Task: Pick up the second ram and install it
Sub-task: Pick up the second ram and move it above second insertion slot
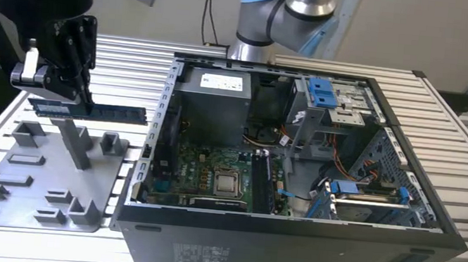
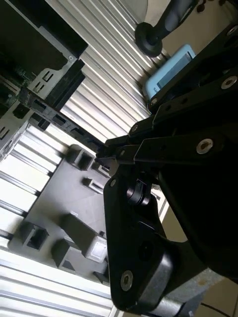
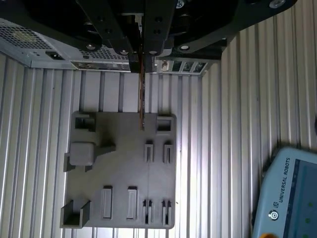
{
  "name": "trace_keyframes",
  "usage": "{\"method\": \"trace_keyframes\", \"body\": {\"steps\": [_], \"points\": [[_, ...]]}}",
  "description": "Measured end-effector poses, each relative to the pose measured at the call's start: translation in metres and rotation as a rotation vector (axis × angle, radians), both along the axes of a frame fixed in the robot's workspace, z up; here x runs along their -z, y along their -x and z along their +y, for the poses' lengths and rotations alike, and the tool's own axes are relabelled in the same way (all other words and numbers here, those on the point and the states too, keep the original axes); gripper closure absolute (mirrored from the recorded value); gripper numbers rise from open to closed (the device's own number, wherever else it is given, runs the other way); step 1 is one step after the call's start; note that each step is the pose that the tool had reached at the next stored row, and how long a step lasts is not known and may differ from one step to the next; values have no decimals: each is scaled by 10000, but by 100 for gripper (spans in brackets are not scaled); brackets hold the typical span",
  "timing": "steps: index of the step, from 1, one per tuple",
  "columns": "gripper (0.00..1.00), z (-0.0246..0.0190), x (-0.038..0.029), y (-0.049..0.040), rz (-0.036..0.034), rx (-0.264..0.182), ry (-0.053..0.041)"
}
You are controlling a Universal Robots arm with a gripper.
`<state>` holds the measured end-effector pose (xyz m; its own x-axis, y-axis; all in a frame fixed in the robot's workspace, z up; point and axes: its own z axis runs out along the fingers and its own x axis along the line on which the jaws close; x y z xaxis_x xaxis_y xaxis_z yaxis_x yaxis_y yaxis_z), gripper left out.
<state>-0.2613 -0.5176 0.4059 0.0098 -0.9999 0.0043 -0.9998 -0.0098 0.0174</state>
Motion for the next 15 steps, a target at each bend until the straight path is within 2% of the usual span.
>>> {"method": "trace_keyframes", "body": {"steps": [5,15], "points": [[86,0,0,-106,1,-1,0],[86,0,0,-411,10,1,0]]}}
